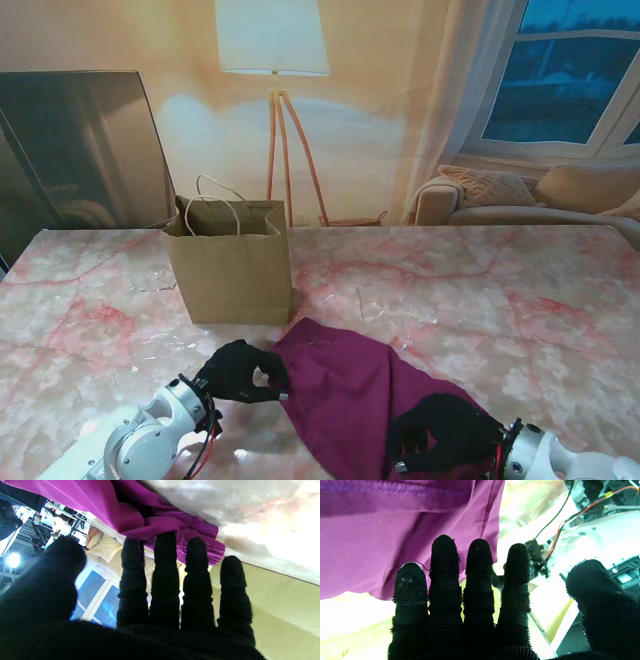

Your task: Fold the socks and the shorts into the kraft paper bag

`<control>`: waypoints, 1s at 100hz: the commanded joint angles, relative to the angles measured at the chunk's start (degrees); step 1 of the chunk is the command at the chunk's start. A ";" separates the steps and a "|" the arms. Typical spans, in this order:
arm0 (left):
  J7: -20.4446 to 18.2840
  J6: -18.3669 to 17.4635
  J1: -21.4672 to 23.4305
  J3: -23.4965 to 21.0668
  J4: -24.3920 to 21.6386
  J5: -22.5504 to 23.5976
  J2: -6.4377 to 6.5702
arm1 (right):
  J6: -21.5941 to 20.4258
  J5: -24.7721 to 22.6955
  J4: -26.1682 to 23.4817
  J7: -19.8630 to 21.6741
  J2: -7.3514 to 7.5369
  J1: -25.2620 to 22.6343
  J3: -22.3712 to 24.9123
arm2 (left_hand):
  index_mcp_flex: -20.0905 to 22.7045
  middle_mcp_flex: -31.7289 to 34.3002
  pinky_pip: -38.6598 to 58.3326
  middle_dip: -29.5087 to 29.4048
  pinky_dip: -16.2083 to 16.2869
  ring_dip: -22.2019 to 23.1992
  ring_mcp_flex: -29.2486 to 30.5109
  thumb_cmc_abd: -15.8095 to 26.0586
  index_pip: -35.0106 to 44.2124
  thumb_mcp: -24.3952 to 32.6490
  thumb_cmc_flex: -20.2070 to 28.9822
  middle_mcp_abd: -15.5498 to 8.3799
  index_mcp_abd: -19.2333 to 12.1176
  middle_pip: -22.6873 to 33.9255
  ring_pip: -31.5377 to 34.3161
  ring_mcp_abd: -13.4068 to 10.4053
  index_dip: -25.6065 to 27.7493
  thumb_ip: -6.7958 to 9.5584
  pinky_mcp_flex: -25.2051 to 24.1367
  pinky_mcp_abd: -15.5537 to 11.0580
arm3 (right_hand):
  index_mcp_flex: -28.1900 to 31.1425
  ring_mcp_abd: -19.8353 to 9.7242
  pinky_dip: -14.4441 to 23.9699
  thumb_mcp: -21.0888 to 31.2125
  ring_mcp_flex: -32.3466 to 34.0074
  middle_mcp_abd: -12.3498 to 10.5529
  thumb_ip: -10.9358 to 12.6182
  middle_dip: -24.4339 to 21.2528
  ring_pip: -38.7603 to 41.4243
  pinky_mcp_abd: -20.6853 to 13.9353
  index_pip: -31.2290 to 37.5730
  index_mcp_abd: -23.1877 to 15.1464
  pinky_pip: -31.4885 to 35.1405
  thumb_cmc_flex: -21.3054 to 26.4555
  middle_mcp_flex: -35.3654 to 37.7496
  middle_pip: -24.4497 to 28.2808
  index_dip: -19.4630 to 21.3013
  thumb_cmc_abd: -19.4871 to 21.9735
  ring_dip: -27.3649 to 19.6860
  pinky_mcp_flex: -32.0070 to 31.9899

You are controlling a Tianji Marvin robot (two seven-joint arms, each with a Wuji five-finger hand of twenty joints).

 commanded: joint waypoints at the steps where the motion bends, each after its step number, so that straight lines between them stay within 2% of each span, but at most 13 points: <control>1: -0.63 -0.34 0.89 -0.65 -1.31 -1.18 0.27 | 0.47 -0.26 -0.82 -0.49 -0.28 -0.66 0.57 | 1.32 -1.22 -0.70 -0.10 1.56 -0.05 -1.67 4.47 -1.33 -5.86 -3.46 2.17 0.60 0.44 -1.16 1.41 0.89 0.87 -1.07 0.83 | -1.67 0.51 0.07 -3.87 -1.53 -0.09 2.54 -0.68 -1.69 0.20 -1.25 0.32 -0.98 -2.40 -1.62 -0.50 1.30 2.62 -1.23 -1.36; 7: -1.16 -0.42 1.36 -1.28 -1.88 -2.53 0.17 | 0.97 -1.12 -1.09 -1.75 -0.61 -0.91 1.06 | 1.87 -1.86 -2.63 -0.03 1.92 0.23 -2.81 15.10 -2.66 -20.89 0.33 3.46 1.96 0.16 -1.44 2.38 1.01 4.65 -2.67 1.04 | -1.96 0.50 -1.22 -10.55 -1.87 0.13 4.19 -1.95 -4.15 -0.09 -1.68 0.46 -3.62 -2.58 -2.57 -1.99 1.86 7.78 -2.84 -1.31; 9: -1.29 -0.30 1.50 -1.39 -2.04 -3.16 0.10 | 1.34 -1.34 -1.19 -2.15 -0.72 -1.01 1.16 | 2.15 -2.10 -3.27 -0.04 1.91 0.29 -3.28 17.39 -3.05 -22.89 1.35 3.84 2.47 0.06 -1.51 2.70 0.88 5.32 -3.64 1.14 | -1.88 0.63 -1.99 -11.62 -2.01 0.32 5.23 -2.64 -5.22 -0.16 -1.74 0.75 -4.80 -2.45 -2.83 -2.75 2.01 8.71 -3.63 -1.19; 14: -1.41 0.19 1.72 -1.48 -2.35 -4.28 -0.07 | 2.82 -2.38 -1.37 -3.64 -1.12 -1.27 1.20 | 2.92 -3.12 -4.76 -0.26 1.83 0.21 -4.87 19.14 -4.87 -22.61 3.17 4.70 3.76 -0.50 -1.99 3.19 -0.16 6.70 -5.66 1.10 | -1.21 0.88 -3.68 -7.59 -1.68 1.06 7.00 -4.36 -7.00 -0.20 -1.71 1.38 -6.44 -2.25 -2.70 -4.08 2.26 9.21 -5.34 -0.49; 21: -0.11 0.61 1.48 -1.16 -2.11 -3.36 -0.24 | 4.85 -5.87 -1.05 -6.64 -1.70 -1.15 0.91 | 2.89 -4.31 -5.83 -0.65 2.45 -0.52 -5.40 19.75 -6.53 -13.54 1.69 4.56 4.72 -0.99 -2.52 2.55 -1.28 8.59 -5.48 0.08 | -1.00 0.67 -6.46 3.38 -1.05 1.44 7.71 -6.86 -8.95 -0.60 -2.08 1.88 -7.52 -2.57 -2.35 -5.40 2.17 9.16 -7.78 1.10; 29: 3.31 0.64 0.72 -0.07 -1.12 -1.74 -0.61 | 8.38 -9.53 -0.46 -8.44 -2.05 -0.77 0.22 | 1.49 -6.17 -7.07 -1.08 1.78 -1.29 -6.94 18.38 -8.29 -4.91 1.96 4.50 5.42 -1.64 -3.49 2.12 -2.28 8.68 -6.24 -0.65 | -2.67 0.83 -9.94 11.69 -0.94 2.18 5.09 -8.36 -10.99 -0.55 0.86 2.44 -8.42 -0.70 -2.59 -7.17 -4.82 7.29 -10.72 2.20; 36: 5.10 0.70 -0.13 1.19 -0.30 -1.24 -0.92 | 11.48 -10.71 0.26 -8.33 -2.06 -0.31 -0.51 | -0.49 -9.26 -9.39 -1.97 0.67 -2.73 -9.12 15.63 -10.31 0.45 4.74 4.14 5.61 -2.94 -5.71 1.20 -4.50 7.41 -7.83 -1.57 | -3.69 1.47 -11.30 14.16 -1.07 3.26 5.05 -8.92 -12.17 -0.01 1.30 3.94 -9.26 0.99 -2.80 -8.49 -6.81 6.88 -12.16 2.78; 42: 4.98 0.72 -1.04 2.35 0.21 -1.39 -0.96 | 13.96 -11.01 0.98 -7.95 -2.03 0.11 -1.24 | -1.36 -11.28 -12.63 -4.51 -1.76 -7.83 -8.95 15.11 -12.60 2.93 5.91 2.92 5.66 -4.98 -10.31 -0.61 -6.23 6.93 -8.07 -3.56 | -3.43 2.10 -12.08 14.14 -0.73 4.05 5.18 -9.12 -12.29 0.80 1.38 4.91 -9.20 1.17 -2.39 -8.93 -7.62 7.78 -12.95 3.40; 53: 3.91 0.91 -3.03 4.85 1.52 -1.21 -0.76 | 16.99 -12.50 3.20 -9.19 -2.17 1.28 -2.96 | -0.12 -11.31 -14.44 -7.02 -6.08 -12.12 -8.41 15.64 -13.98 2.57 7.65 2.10 5.69 -5.34 -12.02 -1.72 -6.93 6.00 -7.46 -7.78 | -2.13 3.30 -15.07 11.80 -0.07 5.10 6.70 -9.10 -10.98 2.41 -0.14 5.97 -7.49 -0.72 -1.37 -8.83 -6.23 9.92 -14.42 4.43; 67: 1.97 4.59 -4.82 8.24 2.38 -1.74 -0.62 | 20.51 -15.83 4.55 -8.45 -1.91 2.69 -4.12 | 0.75 -10.93 -14.32 -7.81 -7.09 -13.03 -8.10 18.58 -14.91 -0.53 7.33 2.44 6.12 -4.52 -10.73 -1.30 -7.46 6.06 -7.04 -9.12 | -0.90 3.74 -16.55 10.36 1.24 5.50 8.21 -9.36 -10.45 3.17 -1.22 6.60 -6.12 -2.35 -0.12 -9.13 -4.80 12.28 -15.10 6.41; 75: 2.12 7.33 -5.55 9.97 2.94 -2.53 -0.91 | 22.77 -16.65 5.32 -8.18 -1.87 3.83 -4.89 | 1.58 -10.13 -12.93 -7.81 -6.80 -12.96 -7.70 20.19 -14.29 -2.22 6.41 3.08 6.68 -4.00 -9.68 -0.41 -7.02 6.82 -6.92 -8.52 | -0.70 3.79 -17.07 9.85 1.15 5.71 8.61 -9.49 -10.37 3.27 -1.39 6.78 -5.94 -2.65 0.06 -9.34 -4.17 12.90 -15.31 6.26; 86: 0.96 10.66 -5.58 11.18 2.35 -3.12 -0.92 | 25.94 -18.41 6.44 -9.06 -1.95 5.66 -6.25 | 2.41 -9.51 -11.80 -7.62 -6.51 -12.36 -7.83 21.17 -13.94 -4.12 6.90 3.96 7.38 -3.70 -8.55 0.73 -6.78 7.23 -7.85 -7.92 | -0.56 3.88 -17.46 9.20 0.93 5.69 8.82 -9.61 -10.37 3.38 -1.72 7.01 -5.73 -3.19 0.01 -9.59 -3.63 13.47 -15.51 5.90; 100: -1.78 14.49 -4.46 11.76 -0.29 -2.00 -0.30 | 28.59 -19.75 8.29 -8.51 -1.77 8.55 -8.00 | 2.73 -8.66 -10.42 -7.23 -6.20 -11.62 -6.82 23.57 -13.48 -7.00 5.59 4.11 7.32 -3.47 -7.48 0.91 -6.24 8.61 -6.49 -9.50 | -0.72 3.60 -17.96 8.35 0.45 5.53 9.07 -9.77 -10.65 3.14 -2.30 6.91 -5.70 -3.40 -0.11 -9.97 -3.04 14.64 -15.85 5.35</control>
